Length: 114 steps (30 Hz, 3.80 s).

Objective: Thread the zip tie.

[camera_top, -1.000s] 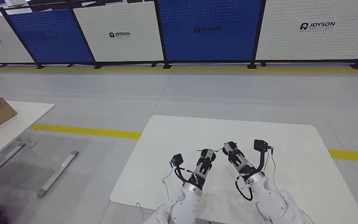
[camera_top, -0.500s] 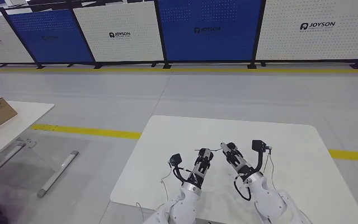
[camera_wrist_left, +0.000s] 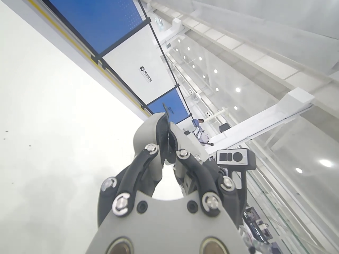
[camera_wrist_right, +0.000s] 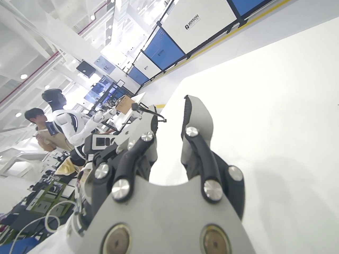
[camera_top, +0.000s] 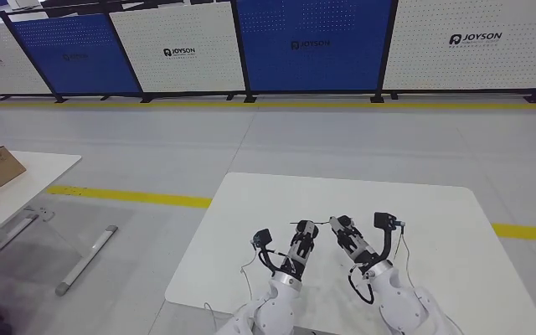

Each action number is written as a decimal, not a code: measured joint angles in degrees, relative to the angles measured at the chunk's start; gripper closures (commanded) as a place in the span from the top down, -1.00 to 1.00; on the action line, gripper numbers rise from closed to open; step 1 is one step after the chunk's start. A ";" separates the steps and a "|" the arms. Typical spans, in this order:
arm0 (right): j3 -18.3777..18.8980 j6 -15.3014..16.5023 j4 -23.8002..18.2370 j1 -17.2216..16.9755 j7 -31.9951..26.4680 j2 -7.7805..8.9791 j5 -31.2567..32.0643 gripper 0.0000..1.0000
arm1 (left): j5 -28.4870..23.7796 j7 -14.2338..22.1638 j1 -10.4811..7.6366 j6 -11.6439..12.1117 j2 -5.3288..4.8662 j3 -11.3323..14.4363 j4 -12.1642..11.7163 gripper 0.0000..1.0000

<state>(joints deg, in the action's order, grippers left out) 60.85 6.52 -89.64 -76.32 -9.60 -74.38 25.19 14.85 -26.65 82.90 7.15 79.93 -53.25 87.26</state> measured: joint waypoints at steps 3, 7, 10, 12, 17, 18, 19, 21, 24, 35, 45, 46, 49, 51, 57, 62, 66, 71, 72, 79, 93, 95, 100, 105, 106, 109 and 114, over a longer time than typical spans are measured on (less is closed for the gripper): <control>0.23 0.11 -0.09 0.12 0.00 -0.05 -0.01 -1.00 | 0.19 0.11 -0.04 -0.15 0.12 -0.02 0.12 -1.00; 0.44 0.57 -0.04 0.25 -0.51 -0.12 -0.44 -1.00 | 0.08 0.16 -0.25 -0.37 0.29 -0.30 0.18 -1.00; 0.46 0.80 -0.01 0.45 -1.41 -0.14 -0.44 -1.00 | 0.12 0.76 -0.22 -0.02 0.42 -0.08 0.30 -1.00; 0.38 0.83 0.04 0.58 -1.91 -0.18 -0.52 -1.00 | 0.29 1.37 -0.14 0.30 0.46 0.08 0.38 -1.00; 0.08 0.67 0.83 1.30 -2.46 -0.38 -0.65 -1.00 | 0.22 2.38 0.09 0.95 0.51 -0.18 0.58 -1.00; 0.07 0.65 1.04 1.44 -2.53 -0.42 -0.78 -1.00 | 0.24 2.26 0.02 0.77 0.52 -0.42 0.41 -1.00; 0.09 0.69 1.26 1.59 -2.70 -0.47 -1.10 -1.00 | 0.72 1.60 -0.23 0.16 0.55 -0.74 -0.03 -1.00; 0.23 0.95 1.39 1.72 -3.02 -0.49 -1.48 -1.00 | 1.70 0.73 -0.60 -0.76 0.68 -0.70 -0.77 -1.00; 0.52 1.26 1.16 1.60 -3.15 -0.45 -1.04 -1.00 | 3.07 0.72 -0.90 -1.50 0.84 -0.18 -1.43 -1.00; 0.49 1.33 0.93 0.63 -1.64 -0.54 1.10 -1.00 | 5.23 0.61 -0.53 -2.15 1.22 0.37 -1.73 -0.20; 0.92 2.05 0.65 0.00 -1.20 -0.56 2.03 -1.00 | 5.76 0.98 -0.24 -2.50 1.45 0.17 -1.57 -0.68; 0.93 2.19 0.63 -0.06 -1.33 -0.56 2.04 -1.00 | 5.75 0.98 -0.26 -2.75 1.49 0.11 -1.58 -0.80; 0.96 2.55 0.65 -0.14 -1.59 -0.57 2.07 -1.00 | 5.44 0.98 -0.34 -3.16 1.63 0.04 -1.65 -1.00; 1.00 2.76 0.68 -0.20 -1.64 -0.58 2.10 -1.00 | 5.34 0.90 -0.38 -3.22 1.71 0.01 -1.69 -1.00; 1.27 3.24 0.77 -0.39 -1.45 -0.62 1.96 -1.00 | 5.81 1.05 -0.37 -3.27 1.89 0.11 -1.68 -1.00; 1.47 3.62 0.81 -0.49 -1.63 -0.64 1.73 -1.00 | 5.58 1.92 -0.06 -2.00 1.97 0.23 -1.20 -1.00; 1.57 4.01 0.93 -0.48 -2.42 -0.65 1.26 -1.00 | 5.95 2.36 0.30 -1.04 1.94 0.10 -0.85 -1.00; 2.15 5.04 0.79 -0.55 -4.56 -0.58 -1.16 -1.00 | 5.82 2.98 0.62 -0.05 1.94 -0.12 -0.64 -1.00; 2.29 5.18 0.71 -0.59 -4.87 -0.56 -1.53 -1.00 | 5.81 3.02 0.67 0.10 1.94 -0.16 -0.62 -1.00; 3.66 5.74 -0.23 -1.39 -5.51 -0.32 -2.80 -1.00 | 6.60 2.77 0.84 0.23 2.06 -0.16 -0.74 -1.00; 2.81 4.58 -0.35 -1.39 -5.55 -0.38 -0.55 -1.00 | 8.26 3.01 1.49 0.17 2.04 -0.56 -0.15 1.00; 2.82 4.15 -0.40 -1.43 -5.04 -0.39 0.03 -1.00 | 8.81 2.28 1.54 -0.04 2.09 -0.57 -0.11 1.00; 2.52 2.55 -0.18 -1.30 -3.39 -0.53 1.55 -1.00 | 8.93 1.41 1.65 0.25 2.18 -0.81 0.10 1.00; 2.26 1.69 -0.04 -1.23 -2.27 -0.66 2.55 -1.00 | 9.58 0.87 1.81 0.47 2.14 -1.40 0.06 0.56; 2.23 1.58 0.01 -1.21 -2.16 -0.68 2.58 -1.00 | 9.60 0.81 1.82 0.49 2.14 -1.51 0.04 0.44; 2.13 1.38 0.14 -1.08 -2.04 -0.76 2.59 -1.00 | 9.57 0.78 1.84 0.55 2.16 -1.71 -0.02 -0.06; 1.84 1.29 0.15 -0.95 -1.92 -0.88 2.70 -1.00 | 9.90 0.74 1.80 0.55 2.21 -1.91 -0.19 -0.44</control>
<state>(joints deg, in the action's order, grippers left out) 62.69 7.81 -89.49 -77.27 -11.52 -75.26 27.89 24.76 -25.91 84.70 7.70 82.13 -55.17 87.07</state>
